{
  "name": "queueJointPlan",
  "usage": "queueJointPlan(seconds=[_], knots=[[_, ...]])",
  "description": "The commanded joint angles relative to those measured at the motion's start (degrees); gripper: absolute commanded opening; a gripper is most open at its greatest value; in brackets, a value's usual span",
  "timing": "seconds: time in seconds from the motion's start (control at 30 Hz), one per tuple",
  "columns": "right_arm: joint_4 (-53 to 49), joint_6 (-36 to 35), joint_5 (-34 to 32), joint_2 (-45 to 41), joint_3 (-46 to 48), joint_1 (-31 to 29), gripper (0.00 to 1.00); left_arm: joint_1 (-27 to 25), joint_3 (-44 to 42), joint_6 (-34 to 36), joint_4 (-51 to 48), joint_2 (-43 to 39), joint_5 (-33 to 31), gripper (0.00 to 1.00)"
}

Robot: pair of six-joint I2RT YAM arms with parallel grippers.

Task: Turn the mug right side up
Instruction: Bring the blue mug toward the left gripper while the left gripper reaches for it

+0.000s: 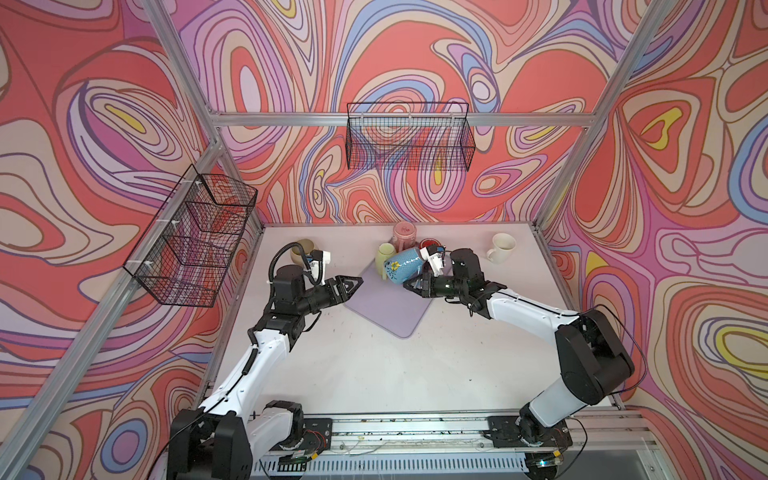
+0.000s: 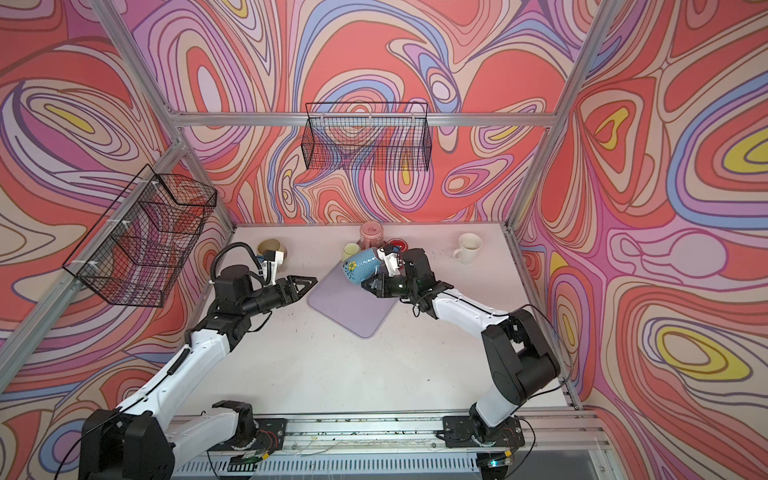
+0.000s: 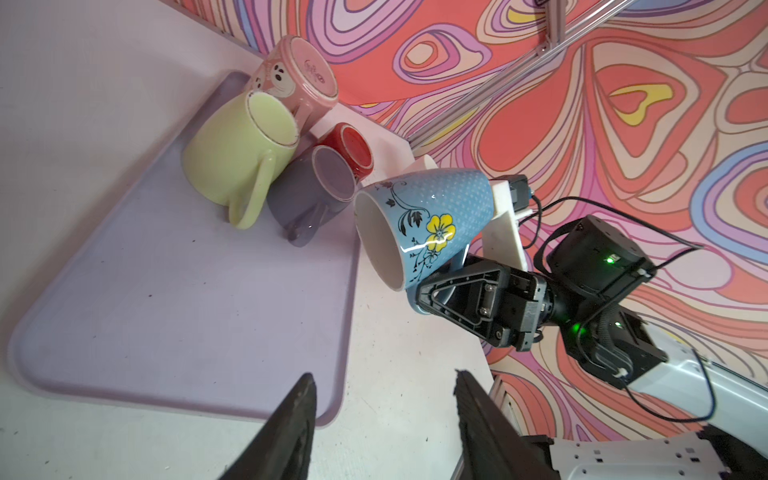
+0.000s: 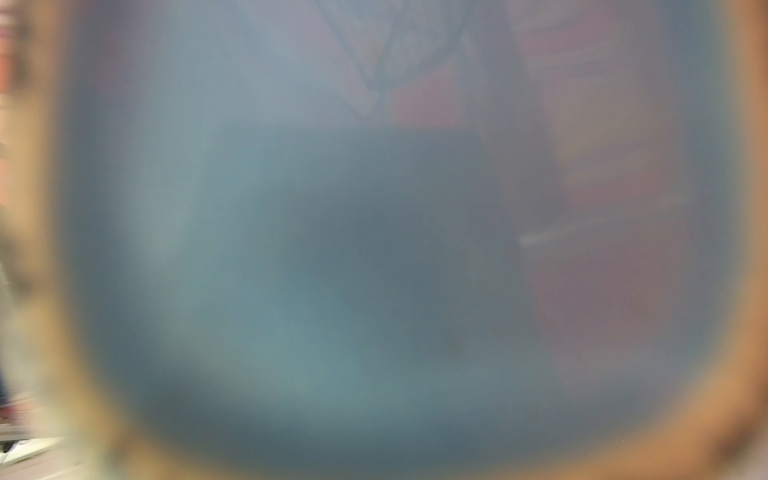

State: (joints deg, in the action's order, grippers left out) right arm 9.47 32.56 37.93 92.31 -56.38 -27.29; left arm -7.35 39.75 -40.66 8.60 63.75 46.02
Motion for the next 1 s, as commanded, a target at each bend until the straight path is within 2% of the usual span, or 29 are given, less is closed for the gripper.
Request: queueJointPlan(seconds=[0.0, 0.1, 0.33, 0.5, 0.8, 0.97], knots=[[10.17, 3.31, 4.56, -2.66, 0.47, 0.64, 0.13, -1.16, 0.41, -5.43, 8.7, 0.63, 4.69, 0.56], [14.48, 6.21, 6.53, -2.9, 0.77, 1.05, 0.13, -2.77, 1.12, -5.92, 10.04, 0.88, 4.28, 0.56], [16.67, 7.77, 8.65, -3.52, -0.31, 1.06, 0.13, -5.9, 2.55, -8.89, 15.55, 2.6, 3.99, 0.56], [16.7, 7.76, 9.2, -4.15, 0.15, 1.1, 0.13, -6.31, 2.62, -9.08, 18.05, 3.59, 3.16, 0.56], [20.33, 10.28, 10.73, -4.47, 1.36, 1.1, 0.13, -7.54, 4.22, -14.12, 29.36, 8.94, 2.76, 0.56], [21.79, 11.12, 10.94, -4.17, 1.54, 1.03, 0.13, -8.87, 6.25, -13.92, 29.98, 10.99, 1.98, 0.56]])
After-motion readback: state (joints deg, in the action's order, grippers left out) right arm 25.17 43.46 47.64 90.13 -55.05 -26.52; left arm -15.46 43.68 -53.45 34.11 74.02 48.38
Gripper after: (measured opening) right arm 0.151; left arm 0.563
